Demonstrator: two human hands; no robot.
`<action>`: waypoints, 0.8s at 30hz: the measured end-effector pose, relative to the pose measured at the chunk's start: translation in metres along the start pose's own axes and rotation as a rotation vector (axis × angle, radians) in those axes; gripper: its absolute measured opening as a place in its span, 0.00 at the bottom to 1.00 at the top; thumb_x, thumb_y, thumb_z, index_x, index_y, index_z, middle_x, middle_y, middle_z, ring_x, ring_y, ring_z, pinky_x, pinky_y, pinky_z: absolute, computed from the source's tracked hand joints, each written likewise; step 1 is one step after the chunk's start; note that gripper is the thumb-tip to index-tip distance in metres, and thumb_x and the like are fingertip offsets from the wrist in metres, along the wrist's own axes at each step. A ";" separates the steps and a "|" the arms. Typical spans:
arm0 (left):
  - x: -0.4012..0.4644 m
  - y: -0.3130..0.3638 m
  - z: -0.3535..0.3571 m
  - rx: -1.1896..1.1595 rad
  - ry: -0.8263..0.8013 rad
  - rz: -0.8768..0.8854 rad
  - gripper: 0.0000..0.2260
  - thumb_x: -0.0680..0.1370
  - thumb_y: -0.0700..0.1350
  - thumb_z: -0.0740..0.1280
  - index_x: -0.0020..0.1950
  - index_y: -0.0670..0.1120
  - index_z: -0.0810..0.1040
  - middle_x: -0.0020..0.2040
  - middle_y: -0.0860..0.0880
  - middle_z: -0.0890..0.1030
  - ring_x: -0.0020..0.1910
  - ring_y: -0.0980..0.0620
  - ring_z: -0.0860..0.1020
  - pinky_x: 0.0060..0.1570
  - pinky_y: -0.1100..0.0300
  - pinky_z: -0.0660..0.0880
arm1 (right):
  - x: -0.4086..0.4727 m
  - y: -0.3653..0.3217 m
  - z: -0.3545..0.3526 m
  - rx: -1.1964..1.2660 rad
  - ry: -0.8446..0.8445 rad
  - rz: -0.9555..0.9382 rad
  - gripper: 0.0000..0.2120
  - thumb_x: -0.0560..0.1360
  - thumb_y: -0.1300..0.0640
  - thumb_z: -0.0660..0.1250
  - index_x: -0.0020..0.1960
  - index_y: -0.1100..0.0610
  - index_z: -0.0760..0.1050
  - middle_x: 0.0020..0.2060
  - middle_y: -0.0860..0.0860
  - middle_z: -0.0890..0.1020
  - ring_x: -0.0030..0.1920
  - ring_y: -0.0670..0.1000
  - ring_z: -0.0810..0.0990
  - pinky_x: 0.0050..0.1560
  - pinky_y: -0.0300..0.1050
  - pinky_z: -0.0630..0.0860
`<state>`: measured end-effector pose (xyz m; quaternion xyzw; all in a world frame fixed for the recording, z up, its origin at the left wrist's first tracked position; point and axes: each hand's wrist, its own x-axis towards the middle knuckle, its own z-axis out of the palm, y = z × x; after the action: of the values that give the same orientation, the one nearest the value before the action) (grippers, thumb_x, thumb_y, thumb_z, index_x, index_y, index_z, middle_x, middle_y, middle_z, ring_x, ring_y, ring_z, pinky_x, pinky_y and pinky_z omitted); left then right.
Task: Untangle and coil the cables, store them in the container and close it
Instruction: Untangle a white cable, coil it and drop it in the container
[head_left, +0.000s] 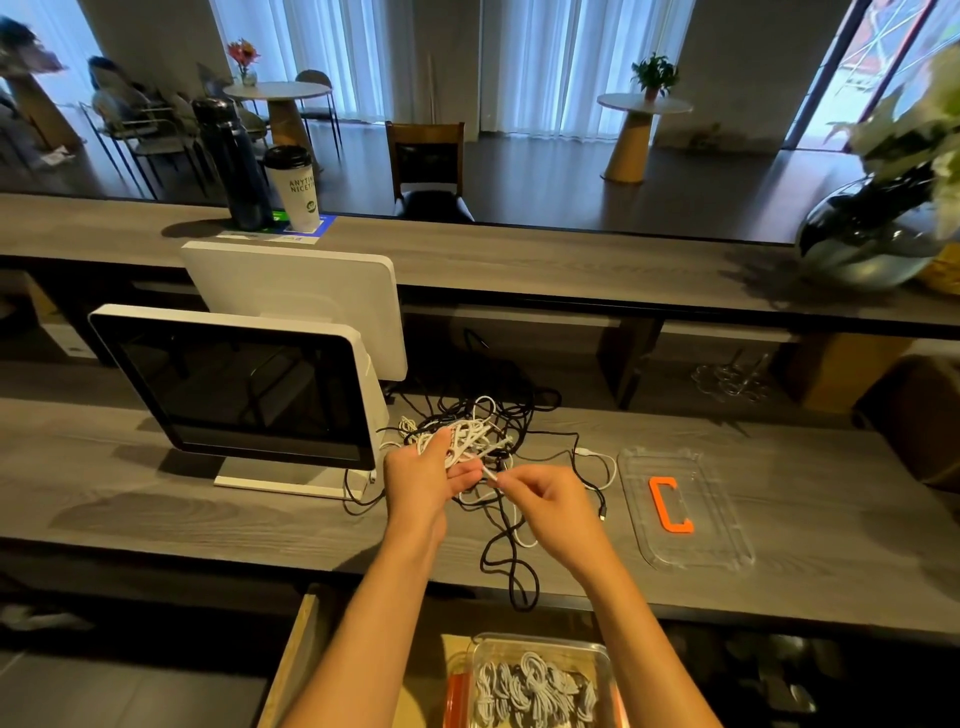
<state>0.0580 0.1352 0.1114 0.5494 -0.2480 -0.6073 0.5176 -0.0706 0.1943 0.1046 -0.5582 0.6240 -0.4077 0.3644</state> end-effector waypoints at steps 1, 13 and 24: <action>0.000 -0.001 -0.001 0.043 0.009 0.027 0.06 0.82 0.42 0.66 0.45 0.42 0.77 0.37 0.41 0.83 0.29 0.50 0.83 0.29 0.61 0.81 | -0.001 -0.001 0.001 -0.083 -0.050 -0.019 0.09 0.81 0.55 0.65 0.50 0.53 0.84 0.30 0.48 0.78 0.29 0.41 0.71 0.33 0.37 0.69; -0.002 0.003 -0.003 1.015 -0.237 0.404 0.12 0.83 0.47 0.62 0.42 0.44 0.77 0.32 0.46 0.79 0.22 0.57 0.76 0.21 0.66 0.71 | 0.000 0.005 -0.010 -0.662 0.214 -0.662 0.06 0.76 0.57 0.68 0.52 0.53 0.81 0.51 0.47 0.81 0.55 0.47 0.75 0.49 0.37 0.75; -0.017 0.011 -0.006 0.923 -0.615 0.388 0.15 0.84 0.50 0.60 0.41 0.46 0.78 0.30 0.46 0.80 0.23 0.54 0.75 0.24 0.61 0.72 | 0.001 -0.005 -0.021 0.079 0.195 -0.181 0.09 0.78 0.61 0.69 0.46 0.50 0.86 0.38 0.45 0.86 0.42 0.45 0.85 0.43 0.40 0.80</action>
<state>0.0647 0.1481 0.1262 0.4609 -0.7217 -0.4621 0.2309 -0.0878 0.1952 0.1174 -0.5552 0.5869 -0.5156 0.2854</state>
